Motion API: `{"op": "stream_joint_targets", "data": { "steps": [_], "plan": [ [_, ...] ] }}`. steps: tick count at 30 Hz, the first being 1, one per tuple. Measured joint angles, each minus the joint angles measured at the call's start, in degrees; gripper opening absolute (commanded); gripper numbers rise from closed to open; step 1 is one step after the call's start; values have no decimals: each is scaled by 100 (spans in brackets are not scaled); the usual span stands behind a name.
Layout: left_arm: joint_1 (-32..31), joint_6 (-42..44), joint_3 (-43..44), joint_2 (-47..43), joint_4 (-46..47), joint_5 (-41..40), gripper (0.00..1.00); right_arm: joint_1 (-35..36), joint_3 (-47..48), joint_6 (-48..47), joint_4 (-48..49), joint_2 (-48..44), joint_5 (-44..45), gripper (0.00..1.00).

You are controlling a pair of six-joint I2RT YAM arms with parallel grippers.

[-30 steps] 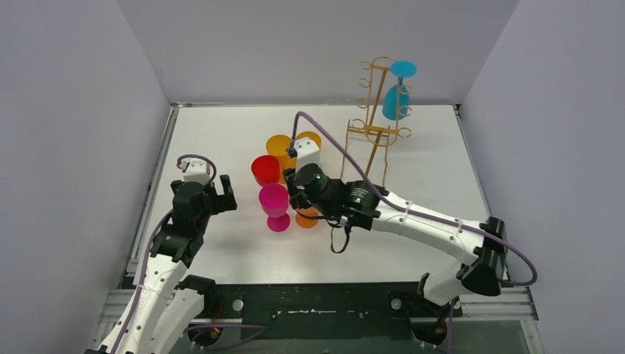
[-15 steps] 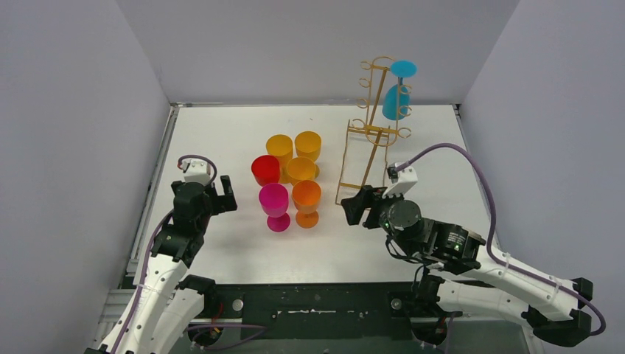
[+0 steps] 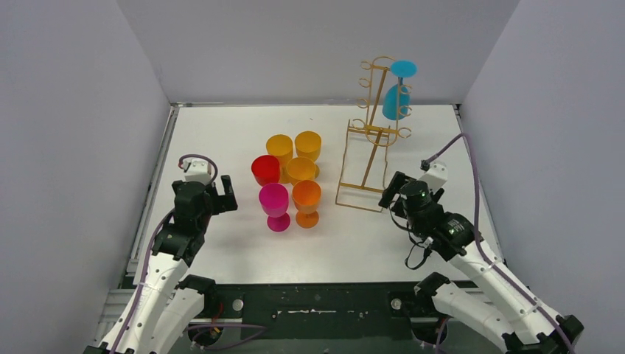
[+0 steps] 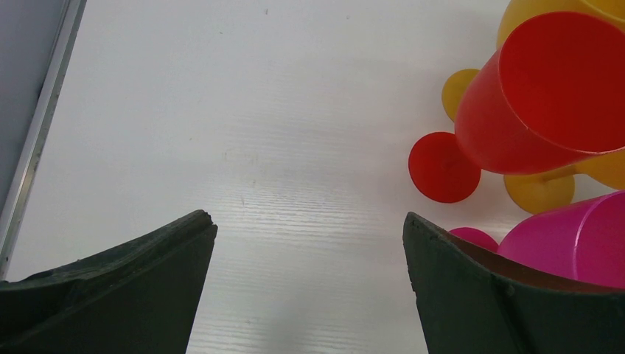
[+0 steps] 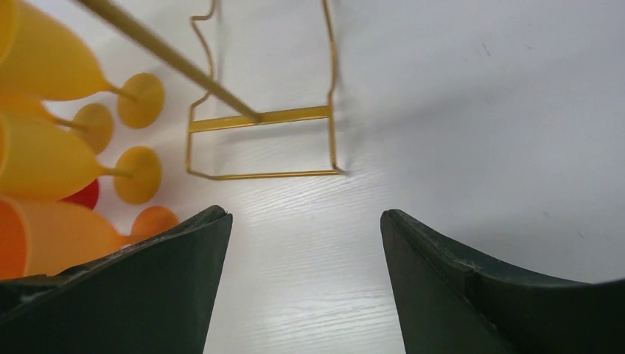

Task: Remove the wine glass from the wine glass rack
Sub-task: Pick up the wine glass from the wine rack.

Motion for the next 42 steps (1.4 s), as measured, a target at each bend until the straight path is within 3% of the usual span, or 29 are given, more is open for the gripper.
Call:
{"op": "stream_joint_targets", "data": {
  "steps": [7, 14, 31, 42],
  "plan": [
    [0, -2, 0, 37, 0, -28, 97, -2328, -437, -267, 361, 149, -1591, 76],
    [0, -2, 0, 37, 0, -44, 97, -3585, -184, -358, 682, 431, -2638, 78],
    [0, -177, 0, 63, 11, 44, 95, -3665, 2662, 68, 1714, 2531, -1779, 69],
    [-24, -308, 0, -90, 4, 37, 95, -3668, 4044, 70, 2465, 3713, -2411, 67]
  ]
}}
